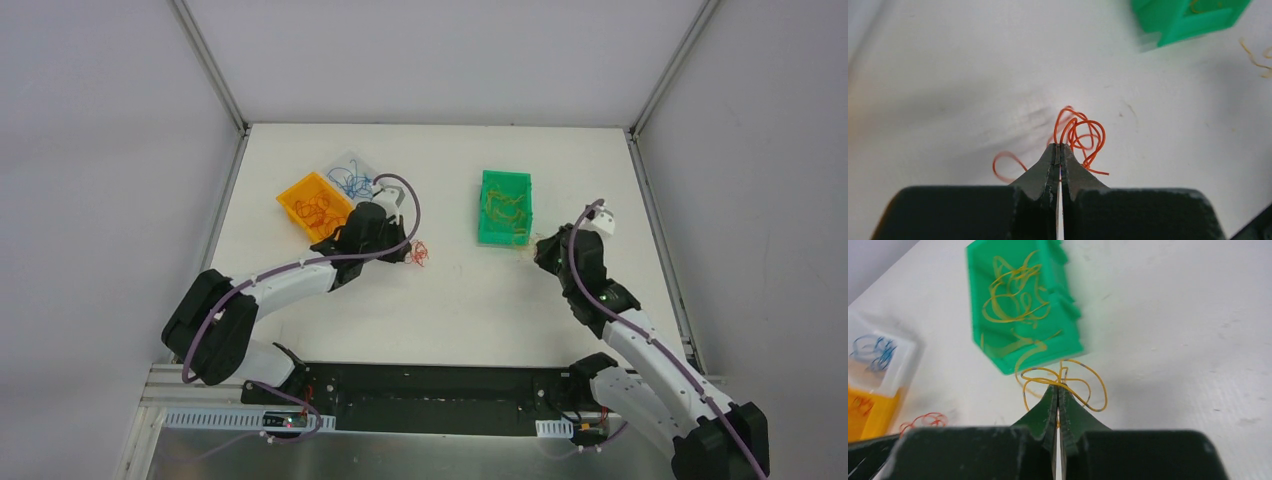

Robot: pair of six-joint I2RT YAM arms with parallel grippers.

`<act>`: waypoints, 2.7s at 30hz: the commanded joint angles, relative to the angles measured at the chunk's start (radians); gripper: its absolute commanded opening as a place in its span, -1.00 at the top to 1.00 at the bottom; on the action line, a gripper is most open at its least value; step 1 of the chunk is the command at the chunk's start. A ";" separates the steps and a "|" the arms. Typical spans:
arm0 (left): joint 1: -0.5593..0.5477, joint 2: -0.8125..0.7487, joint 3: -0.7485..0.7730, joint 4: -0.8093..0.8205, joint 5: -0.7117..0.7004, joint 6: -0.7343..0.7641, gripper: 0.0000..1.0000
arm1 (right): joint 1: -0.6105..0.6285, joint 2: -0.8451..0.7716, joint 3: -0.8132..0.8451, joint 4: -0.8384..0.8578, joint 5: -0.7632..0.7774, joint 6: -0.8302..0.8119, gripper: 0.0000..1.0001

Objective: Untangle the cables

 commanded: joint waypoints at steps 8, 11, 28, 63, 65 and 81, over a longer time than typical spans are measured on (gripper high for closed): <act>0.023 -0.045 0.061 -0.175 -0.329 -0.037 1.00 | -0.047 -0.039 0.111 -0.186 0.189 0.026 1.00; 0.023 -0.054 0.047 -0.138 -0.274 -0.027 1.00 | -0.048 0.017 0.182 -0.179 0.117 -0.009 1.00; 0.023 -0.101 0.007 -0.068 -0.196 -0.006 1.00 | -0.048 0.774 0.638 -0.176 0.093 -0.035 1.00; -0.102 0.201 0.292 -0.432 -0.299 0.022 -0.98 | -0.049 0.261 0.205 0.042 -0.095 -0.030 -0.74; -0.119 0.253 0.322 -0.463 -0.323 0.012 -0.98 | -0.048 0.228 0.170 0.089 -0.091 -0.025 -0.74; -0.129 0.380 0.380 -0.578 -0.355 -0.043 0.50 | -0.047 0.072 0.031 0.201 -0.050 0.009 -0.74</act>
